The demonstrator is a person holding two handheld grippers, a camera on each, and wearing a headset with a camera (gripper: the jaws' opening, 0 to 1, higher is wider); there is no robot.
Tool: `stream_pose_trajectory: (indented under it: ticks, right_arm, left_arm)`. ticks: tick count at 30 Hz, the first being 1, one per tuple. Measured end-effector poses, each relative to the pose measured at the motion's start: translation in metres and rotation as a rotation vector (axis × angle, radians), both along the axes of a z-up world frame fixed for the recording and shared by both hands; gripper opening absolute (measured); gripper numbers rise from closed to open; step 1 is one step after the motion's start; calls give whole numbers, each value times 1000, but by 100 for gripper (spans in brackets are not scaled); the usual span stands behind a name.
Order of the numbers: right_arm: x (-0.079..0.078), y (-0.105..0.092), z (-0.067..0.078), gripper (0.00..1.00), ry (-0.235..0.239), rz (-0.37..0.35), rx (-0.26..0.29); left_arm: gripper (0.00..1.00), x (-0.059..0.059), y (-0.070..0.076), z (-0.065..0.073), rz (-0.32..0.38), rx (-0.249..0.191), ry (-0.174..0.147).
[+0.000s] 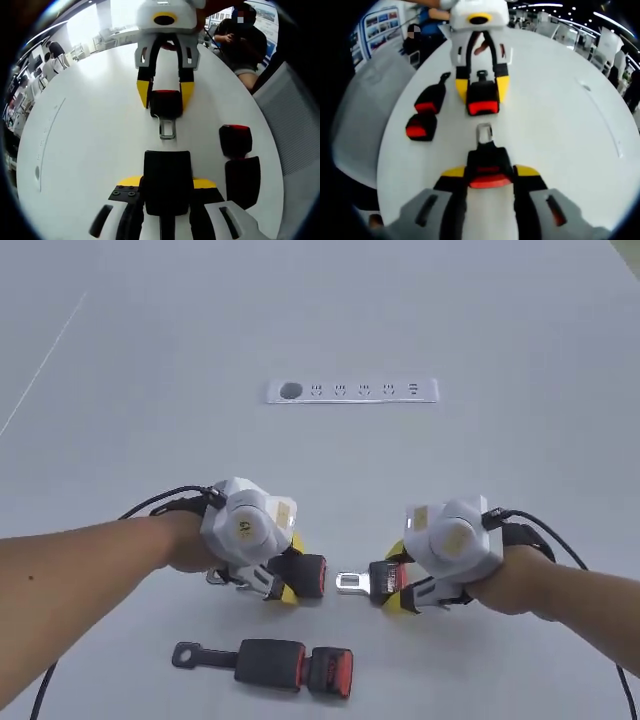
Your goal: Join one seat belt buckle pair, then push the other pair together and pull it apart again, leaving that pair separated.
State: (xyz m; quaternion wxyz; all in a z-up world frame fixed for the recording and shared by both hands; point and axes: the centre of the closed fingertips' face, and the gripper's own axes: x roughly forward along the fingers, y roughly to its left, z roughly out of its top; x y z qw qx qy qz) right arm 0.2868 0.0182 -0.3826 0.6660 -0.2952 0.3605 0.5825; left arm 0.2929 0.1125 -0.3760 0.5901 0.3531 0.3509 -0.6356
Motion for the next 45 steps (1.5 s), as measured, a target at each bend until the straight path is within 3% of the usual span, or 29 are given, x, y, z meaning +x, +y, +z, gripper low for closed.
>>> stream_pose_trajectory:
  ticks: [30, 40, 42, 44, 45]
  right_arm:
    - [-17, -74, 9, 35, 8, -34, -15]
    - [-15, -75, 8, 38, 11, -45, -15]
    - [-15, -77, 9, 48, 39, -96, -32]
    - [-10, -80, 9, 65, 21, -141, -40]
    - [-10, -81, 11, 69, 17, -145, -35]
  left_arm:
    - [36, 0, 2, 0, -13, 16, 6]
    - [36, -1, 0, 1, -16, 26, -1]
    - [37, -1, 0, 1, -6, 33, 7]
    - [42, -4, -1, 1, -7, 43, 32]
    - [46, -5, -1, 1, 8, 44, 41]
